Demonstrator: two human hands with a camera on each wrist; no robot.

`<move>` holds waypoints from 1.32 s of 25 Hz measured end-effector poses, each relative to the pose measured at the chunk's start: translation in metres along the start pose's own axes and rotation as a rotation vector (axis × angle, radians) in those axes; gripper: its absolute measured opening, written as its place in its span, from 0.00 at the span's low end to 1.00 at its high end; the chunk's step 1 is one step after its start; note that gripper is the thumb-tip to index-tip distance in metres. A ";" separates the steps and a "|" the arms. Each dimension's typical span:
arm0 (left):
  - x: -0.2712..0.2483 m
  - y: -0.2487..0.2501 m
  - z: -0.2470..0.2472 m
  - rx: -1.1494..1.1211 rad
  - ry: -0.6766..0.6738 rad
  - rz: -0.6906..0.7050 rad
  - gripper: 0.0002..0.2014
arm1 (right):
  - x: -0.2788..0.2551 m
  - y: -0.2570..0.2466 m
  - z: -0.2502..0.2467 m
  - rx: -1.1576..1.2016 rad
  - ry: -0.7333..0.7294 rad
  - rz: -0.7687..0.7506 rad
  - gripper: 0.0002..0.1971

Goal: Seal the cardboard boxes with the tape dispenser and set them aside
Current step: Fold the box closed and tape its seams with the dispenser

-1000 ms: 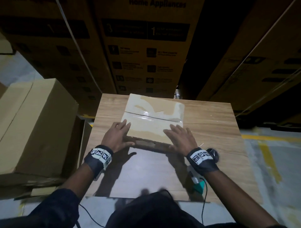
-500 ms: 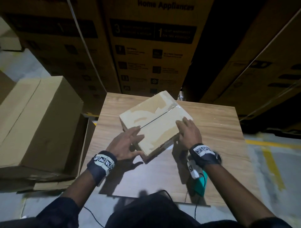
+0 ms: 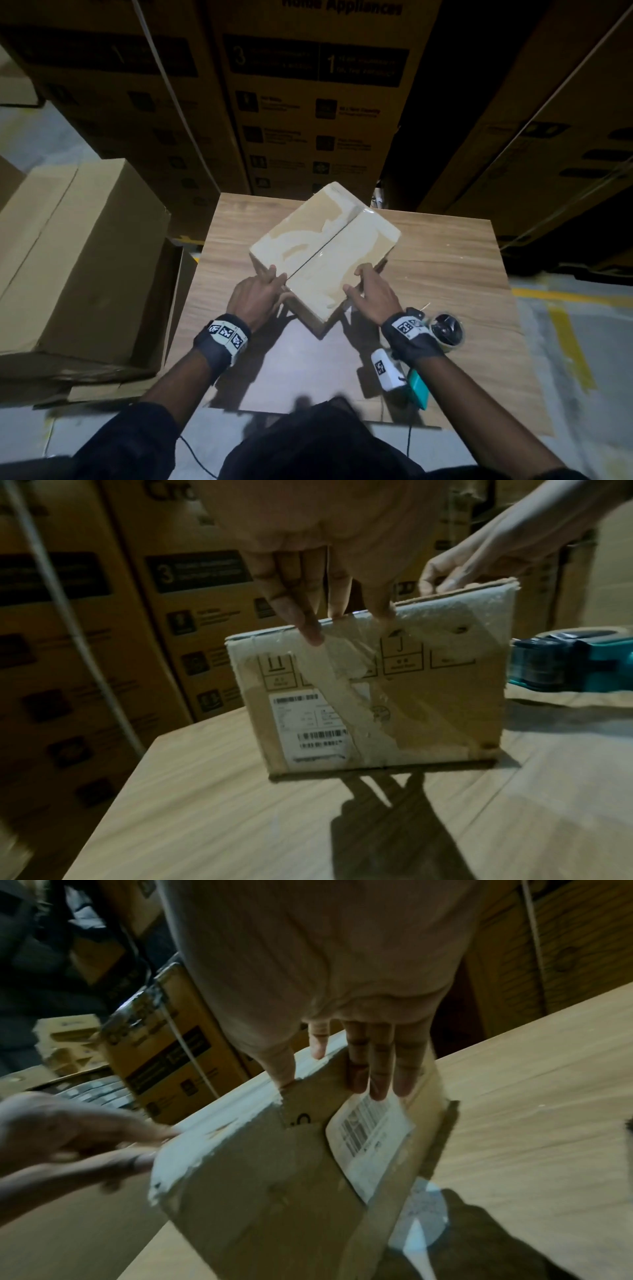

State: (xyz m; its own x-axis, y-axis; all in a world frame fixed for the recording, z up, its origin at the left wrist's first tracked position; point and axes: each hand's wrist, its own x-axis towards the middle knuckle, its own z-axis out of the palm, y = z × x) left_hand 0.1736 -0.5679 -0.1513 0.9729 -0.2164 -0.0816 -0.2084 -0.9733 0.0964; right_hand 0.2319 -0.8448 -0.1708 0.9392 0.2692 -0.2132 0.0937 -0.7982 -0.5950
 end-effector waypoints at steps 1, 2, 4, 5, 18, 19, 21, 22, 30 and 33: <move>0.004 0.010 -0.003 0.080 -0.043 0.010 0.22 | 0.007 0.009 -0.006 0.016 -0.015 0.020 0.17; 0.006 0.019 -0.005 0.153 -0.089 0.012 0.23 | 0.013 0.018 -0.012 0.034 -0.033 0.030 0.18; 0.011 0.041 -0.011 0.248 -0.178 0.041 0.22 | 0.022 0.034 -0.024 0.045 -0.043 0.020 0.18; 0.012 0.052 -0.013 0.277 -0.212 0.073 0.21 | 0.024 0.040 -0.030 0.040 -0.028 0.011 0.17; 0.017 0.041 0.003 0.125 -0.010 0.241 0.23 | -0.113 0.146 0.000 0.260 0.532 0.789 0.30; 0.016 0.042 0.000 0.112 0.009 0.241 0.24 | -0.114 0.141 0.002 0.271 0.578 0.817 0.32; 0.016 0.047 -0.008 0.105 0.050 0.250 0.24 | -0.114 0.136 0.000 0.330 0.613 0.939 0.40; 0.017 0.049 -0.009 0.117 0.059 0.263 0.25 | -0.116 0.136 -0.003 0.375 0.588 1.029 0.44; 0.022 0.064 0.010 0.137 -0.074 0.317 0.36 | -0.126 0.174 0.041 1.014 0.324 1.037 0.41; 0.019 0.084 0.010 0.094 -0.076 0.366 0.33 | -0.119 0.161 0.038 1.106 0.341 0.911 0.24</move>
State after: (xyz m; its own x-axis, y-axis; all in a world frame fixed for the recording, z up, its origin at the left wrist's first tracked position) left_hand 0.1741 -0.6542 -0.1548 0.8229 -0.5526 -0.1320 -0.5524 -0.8325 0.0420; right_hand 0.1225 -0.9853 -0.2703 0.5800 -0.3514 -0.7349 -0.7064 0.2323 -0.6686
